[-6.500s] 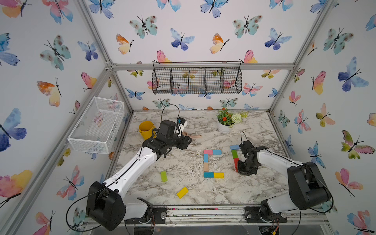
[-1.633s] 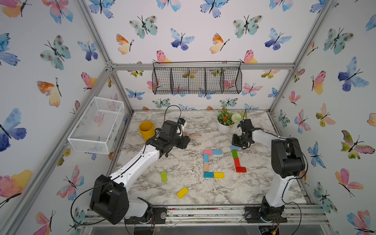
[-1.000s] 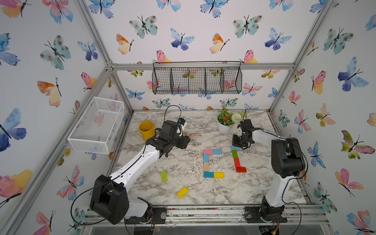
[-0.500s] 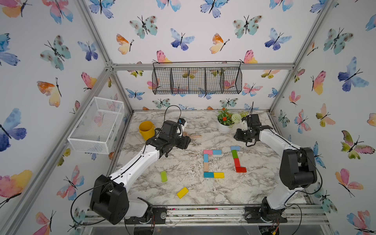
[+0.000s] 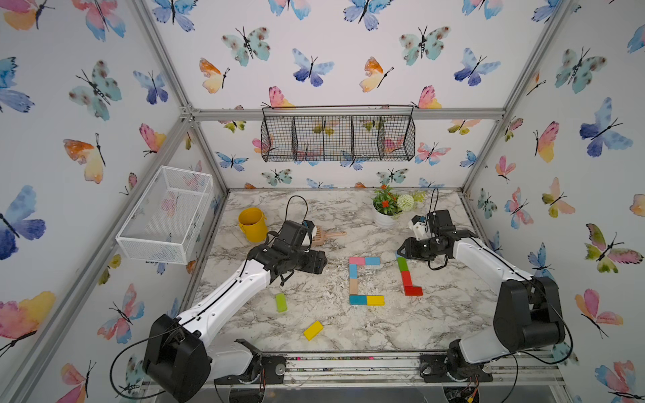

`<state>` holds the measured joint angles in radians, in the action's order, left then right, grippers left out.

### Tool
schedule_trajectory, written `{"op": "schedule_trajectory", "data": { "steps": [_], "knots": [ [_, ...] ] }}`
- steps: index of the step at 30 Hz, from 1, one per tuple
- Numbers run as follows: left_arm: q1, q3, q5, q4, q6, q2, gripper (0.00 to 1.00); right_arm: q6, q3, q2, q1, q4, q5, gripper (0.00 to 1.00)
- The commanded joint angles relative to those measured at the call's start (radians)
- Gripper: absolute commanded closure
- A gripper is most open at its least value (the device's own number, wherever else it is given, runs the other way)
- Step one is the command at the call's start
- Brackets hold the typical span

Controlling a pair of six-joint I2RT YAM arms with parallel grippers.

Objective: Assemble the letter c with building blocks
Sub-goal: Pick up the building block from the center of the board.

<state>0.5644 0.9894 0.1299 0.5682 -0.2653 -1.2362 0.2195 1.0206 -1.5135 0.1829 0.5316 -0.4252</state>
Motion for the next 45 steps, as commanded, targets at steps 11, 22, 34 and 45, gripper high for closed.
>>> {"op": "schedule_trajectory", "data": {
  "steps": [11, 22, 34, 45],
  "knots": [
    [0.299, -0.068, -0.168, 0.207, -0.160, -0.028, 0.26, -0.091, -0.022, 0.027, -0.001, 0.031, -0.109, 0.61],
    [0.454, -0.157, -0.215, 0.273, -0.402, -0.047, 0.30, -0.094, -0.035, 0.040, -0.002, 0.014, -0.140, 0.61],
    [0.488, -0.258, -0.091, 0.229, -0.424, 0.032, 0.35, -0.082, -0.058, 0.062, -0.002, -0.001, -0.157, 0.61],
    [0.491, -0.317, -0.099, 0.169, -0.418, -0.019, 0.24, -0.060, -0.073, 0.073, -0.001, -0.018, -0.177, 0.61]
  ]
}}
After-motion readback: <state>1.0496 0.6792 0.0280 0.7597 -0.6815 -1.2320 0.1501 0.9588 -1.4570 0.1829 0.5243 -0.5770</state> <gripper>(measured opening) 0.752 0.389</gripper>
